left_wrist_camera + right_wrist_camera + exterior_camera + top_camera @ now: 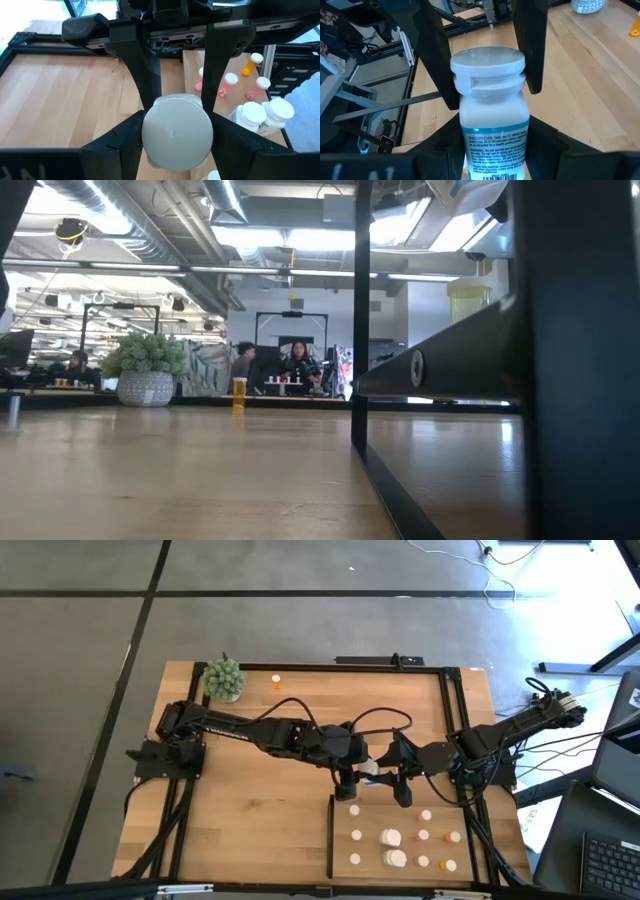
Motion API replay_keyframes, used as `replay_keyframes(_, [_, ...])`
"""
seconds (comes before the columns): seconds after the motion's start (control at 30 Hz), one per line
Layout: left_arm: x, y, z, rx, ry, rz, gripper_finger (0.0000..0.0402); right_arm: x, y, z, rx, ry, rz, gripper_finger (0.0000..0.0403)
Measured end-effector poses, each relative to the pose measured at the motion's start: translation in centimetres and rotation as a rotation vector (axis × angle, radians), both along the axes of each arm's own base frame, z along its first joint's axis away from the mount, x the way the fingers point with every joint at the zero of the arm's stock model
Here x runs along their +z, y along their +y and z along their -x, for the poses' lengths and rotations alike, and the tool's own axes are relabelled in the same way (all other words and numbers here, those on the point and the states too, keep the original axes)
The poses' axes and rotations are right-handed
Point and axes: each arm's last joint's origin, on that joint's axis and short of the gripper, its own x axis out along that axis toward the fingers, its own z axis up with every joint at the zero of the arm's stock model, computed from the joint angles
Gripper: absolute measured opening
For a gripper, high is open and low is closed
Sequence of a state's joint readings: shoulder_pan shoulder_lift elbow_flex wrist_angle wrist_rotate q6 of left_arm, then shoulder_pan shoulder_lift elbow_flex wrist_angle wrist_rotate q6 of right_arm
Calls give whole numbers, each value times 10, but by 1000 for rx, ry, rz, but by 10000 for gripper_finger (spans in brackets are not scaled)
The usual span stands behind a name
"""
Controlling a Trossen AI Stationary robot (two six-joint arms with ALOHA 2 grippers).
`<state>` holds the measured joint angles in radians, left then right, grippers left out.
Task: Pick and place medicine bottles onto shelf by color
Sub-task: Put the supplement bottle on the shelf aligned with the other supplement bottle
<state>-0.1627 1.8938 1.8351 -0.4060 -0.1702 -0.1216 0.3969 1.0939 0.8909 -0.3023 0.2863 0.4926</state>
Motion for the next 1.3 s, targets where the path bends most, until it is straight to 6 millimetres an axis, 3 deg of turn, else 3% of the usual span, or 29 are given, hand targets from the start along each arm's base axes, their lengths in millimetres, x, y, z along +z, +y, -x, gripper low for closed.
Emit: replay_keyframes(1.3, [0,-2,0,-8,-4,1,197,2,0,2,16,-4,-12,161])
